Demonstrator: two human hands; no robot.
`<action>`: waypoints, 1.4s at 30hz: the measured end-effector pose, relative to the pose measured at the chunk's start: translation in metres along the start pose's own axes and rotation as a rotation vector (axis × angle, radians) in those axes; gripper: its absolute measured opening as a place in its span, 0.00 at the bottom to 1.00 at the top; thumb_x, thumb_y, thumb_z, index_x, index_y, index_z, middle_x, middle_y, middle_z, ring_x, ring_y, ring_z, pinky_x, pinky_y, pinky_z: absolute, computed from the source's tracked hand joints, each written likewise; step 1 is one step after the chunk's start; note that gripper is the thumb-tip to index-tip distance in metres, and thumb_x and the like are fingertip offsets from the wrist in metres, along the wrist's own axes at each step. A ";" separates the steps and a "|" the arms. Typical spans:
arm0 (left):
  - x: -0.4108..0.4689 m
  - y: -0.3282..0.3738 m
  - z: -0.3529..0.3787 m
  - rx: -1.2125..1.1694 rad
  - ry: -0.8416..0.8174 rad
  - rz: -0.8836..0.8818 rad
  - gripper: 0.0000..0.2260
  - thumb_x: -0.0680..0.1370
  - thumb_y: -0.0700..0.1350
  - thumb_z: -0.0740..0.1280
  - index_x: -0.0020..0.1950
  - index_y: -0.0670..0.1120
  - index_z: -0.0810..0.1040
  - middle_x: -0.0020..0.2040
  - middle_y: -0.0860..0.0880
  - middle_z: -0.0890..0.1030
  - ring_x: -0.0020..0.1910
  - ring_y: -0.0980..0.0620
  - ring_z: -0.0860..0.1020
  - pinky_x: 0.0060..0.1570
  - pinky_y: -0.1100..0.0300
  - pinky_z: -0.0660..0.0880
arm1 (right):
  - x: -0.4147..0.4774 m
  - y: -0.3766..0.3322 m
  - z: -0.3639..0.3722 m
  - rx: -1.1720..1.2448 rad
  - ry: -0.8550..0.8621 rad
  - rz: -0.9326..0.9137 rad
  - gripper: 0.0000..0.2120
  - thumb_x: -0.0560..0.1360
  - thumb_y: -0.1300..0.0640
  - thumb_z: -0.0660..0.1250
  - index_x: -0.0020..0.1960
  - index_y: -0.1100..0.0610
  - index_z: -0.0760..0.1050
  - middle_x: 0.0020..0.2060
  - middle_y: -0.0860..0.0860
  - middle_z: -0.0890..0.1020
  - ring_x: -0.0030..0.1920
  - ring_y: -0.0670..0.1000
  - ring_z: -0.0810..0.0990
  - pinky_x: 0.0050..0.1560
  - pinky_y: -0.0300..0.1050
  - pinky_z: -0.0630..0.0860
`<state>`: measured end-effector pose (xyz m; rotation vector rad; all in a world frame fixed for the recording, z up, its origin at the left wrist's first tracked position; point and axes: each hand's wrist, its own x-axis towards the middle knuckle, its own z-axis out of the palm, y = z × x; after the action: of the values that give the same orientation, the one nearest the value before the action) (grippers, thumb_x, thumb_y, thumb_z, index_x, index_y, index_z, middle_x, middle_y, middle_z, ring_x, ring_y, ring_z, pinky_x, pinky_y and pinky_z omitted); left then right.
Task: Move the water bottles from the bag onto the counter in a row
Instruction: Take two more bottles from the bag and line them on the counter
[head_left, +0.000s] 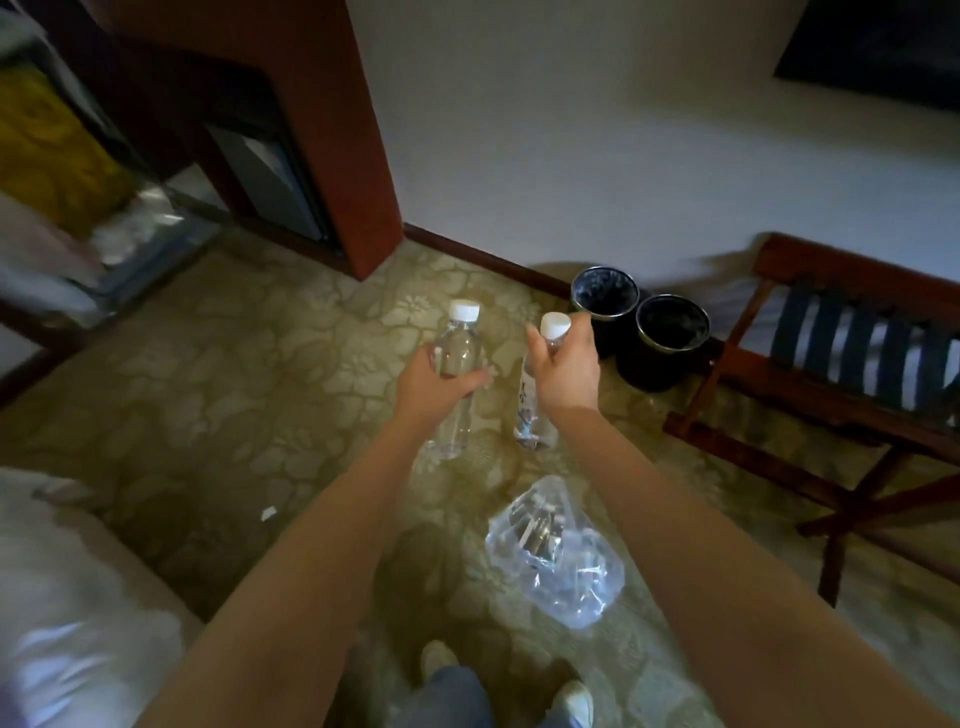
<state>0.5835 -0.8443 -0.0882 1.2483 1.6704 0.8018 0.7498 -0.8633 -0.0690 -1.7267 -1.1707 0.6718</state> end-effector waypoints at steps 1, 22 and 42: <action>0.007 0.002 -0.013 -0.006 0.002 0.006 0.33 0.52 0.64 0.74 0.53 0.54 0.73 0.48 0.56 0.79 0.44 0.56 0.80 0.43 0.59 0.76 | 0.004 -0.013 0.011 0.007 0.000 -0.016 0.15 0.76 0.46 0.63 0.51 0.55 0.64 0.38 0.48 0.75 0.38 0.47 0.77 0.41 0.48 0.74; 0.336 -0.013 -0.312 -0.244 0.156 0.000 0.24 0.62 0.53 0.79 0.52 0.56 0.72 0.50 0.54 0.79 0.49 0.53 0.79 0.51 0.52 0.77 | 0.195 -0.226 0.366 -0.115 -0.155 -0.330 0.16 0.75 0.41 0.63 0.49 0.49 0.61 0.41 0.49 0.76 0.39 0.50 0.79 0.33 0.44 0.74; 0.722 0.028 -0.611 -0.162 0.330 0.084 0.21 0.66 0.50 0.77 0.54 0.50 0.73 0.51 0.52 0.76 0.49 0.52 0.75 0.44 0.57 0.71 | 0.463 -0.437 0.757 0.034 -0.250 -0.454 0.14 0.75 0.43 0.64 0.49 0.51 0.63 0.40 0.44 0.73 0.39 0.46 0.75 0.37 0.47 0.76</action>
<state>-0.0438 -0.1404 -0.0058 1.1240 1.7766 1.2230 0.1356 -0.0937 0.0206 -1.3041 -1.6481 0.6296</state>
